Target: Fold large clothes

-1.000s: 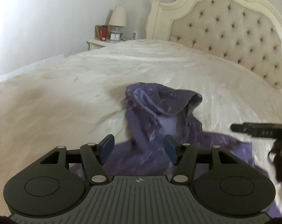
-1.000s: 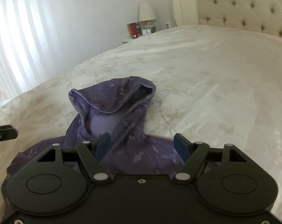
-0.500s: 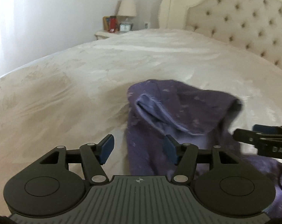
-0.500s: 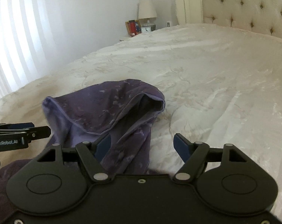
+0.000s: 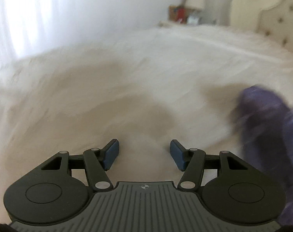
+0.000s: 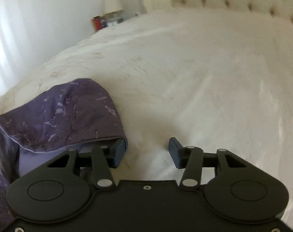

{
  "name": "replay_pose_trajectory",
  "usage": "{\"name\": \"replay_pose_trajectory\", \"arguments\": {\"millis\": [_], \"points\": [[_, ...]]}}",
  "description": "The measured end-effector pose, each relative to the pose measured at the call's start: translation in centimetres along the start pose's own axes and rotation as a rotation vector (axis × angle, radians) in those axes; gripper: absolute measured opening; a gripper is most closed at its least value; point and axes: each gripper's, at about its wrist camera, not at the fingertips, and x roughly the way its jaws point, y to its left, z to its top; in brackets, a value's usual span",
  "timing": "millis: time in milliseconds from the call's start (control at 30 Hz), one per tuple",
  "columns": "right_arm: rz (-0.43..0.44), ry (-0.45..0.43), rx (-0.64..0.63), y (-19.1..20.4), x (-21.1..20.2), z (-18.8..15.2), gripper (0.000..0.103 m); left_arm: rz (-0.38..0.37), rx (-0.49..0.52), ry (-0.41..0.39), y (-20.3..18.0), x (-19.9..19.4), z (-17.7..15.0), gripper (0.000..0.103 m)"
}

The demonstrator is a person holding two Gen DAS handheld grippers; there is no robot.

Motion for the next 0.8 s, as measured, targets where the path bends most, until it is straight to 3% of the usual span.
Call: {"name": "replay_pose_trajectory", "arguments": {"millis": [100,233,367,467,700,800], "points": [[0.045,0.004,0.042,-0.9,-0.5,-0.6,0.058,-0.024,0.014,-0.039,1.7,-1.4,-0.6,0.055],[0.121,-0.04,0.017,-0.6,-2.9,-0.9,0.063,-0.189,0.057,-0.136,1.5,-5.8,0.1,0.058],[0.199,-0.11,0.005,-0.4,-6.0,-1.1,0.064,-0.388,0.006,-0.218,0.5,-9.9,1.6,0.083],[0.248,-0.16,0.034,-0.1,-6.9,0.0,0.073,-0.461,0.002,-0.22,-1.8,-10.6,2.9,0.089],[0.271,-0.113,0.099,1.7,-4.6,2.4,0.072,-0.464,0.014,-0.111,-6.3,-7.8,3.6,0.089],[0.264,-0.066,0.1,2.5,-3.0,2.2,0.063,-0.417,0.03,-0.077,-6.8,-6.1,3.0,0.089]]}}
